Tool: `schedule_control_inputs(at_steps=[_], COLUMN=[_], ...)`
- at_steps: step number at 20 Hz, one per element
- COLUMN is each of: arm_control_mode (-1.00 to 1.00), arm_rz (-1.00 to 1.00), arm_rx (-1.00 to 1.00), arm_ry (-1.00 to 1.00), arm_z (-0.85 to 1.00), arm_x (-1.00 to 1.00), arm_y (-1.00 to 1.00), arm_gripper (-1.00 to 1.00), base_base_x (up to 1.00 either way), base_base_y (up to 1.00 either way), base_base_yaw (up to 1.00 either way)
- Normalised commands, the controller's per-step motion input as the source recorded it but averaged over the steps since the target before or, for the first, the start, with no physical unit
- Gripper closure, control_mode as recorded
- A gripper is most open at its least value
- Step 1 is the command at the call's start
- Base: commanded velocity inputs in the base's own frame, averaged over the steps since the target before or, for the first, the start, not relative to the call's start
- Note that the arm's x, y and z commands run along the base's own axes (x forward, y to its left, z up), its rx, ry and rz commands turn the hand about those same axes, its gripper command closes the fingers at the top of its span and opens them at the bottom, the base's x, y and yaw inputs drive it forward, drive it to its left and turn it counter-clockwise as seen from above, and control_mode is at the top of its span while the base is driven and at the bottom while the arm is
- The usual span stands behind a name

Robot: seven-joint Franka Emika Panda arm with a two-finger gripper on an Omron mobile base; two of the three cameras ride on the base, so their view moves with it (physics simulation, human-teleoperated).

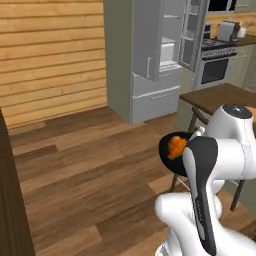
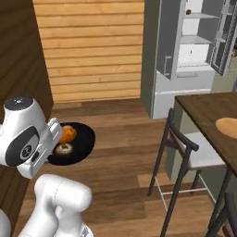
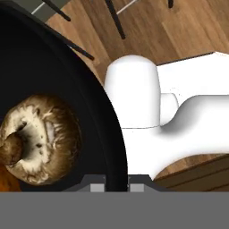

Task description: Pick the chicken drumstick and mushroom from their plates and place them in the bowl. Then put the bowl in the fridge.

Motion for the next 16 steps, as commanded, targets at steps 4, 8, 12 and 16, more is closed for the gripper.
schedule_control_inputs(at_steps=[4, 8, 12, 16], arm_control_mode=[1.00, 1.00, 1.00, 1.00], arm_rz=[0.00, 0.00, 0.00, 0.00], arm_rx=[0.00, 0.00, 0.00, 0.00], arm_ry=[0.00, 0.00, 0.00, 0.00], arm_z=[0.00, 0.00, 0.00, 0.00], arm_x=[0.00, 0.00, 0.00, 0.00], arm_y=[0.00, 0.00, 0.00, 0.00], arm_gripper=[1.00, 1.00, 1.00, 1.00], base_base_x=[1.00, 1.00, 1.00, 1.00], base_base_y=[0.28, 0.52, 0.59, 0.66], base_base_yaw=[-0.03, -0.21, -0.33, -0.44])
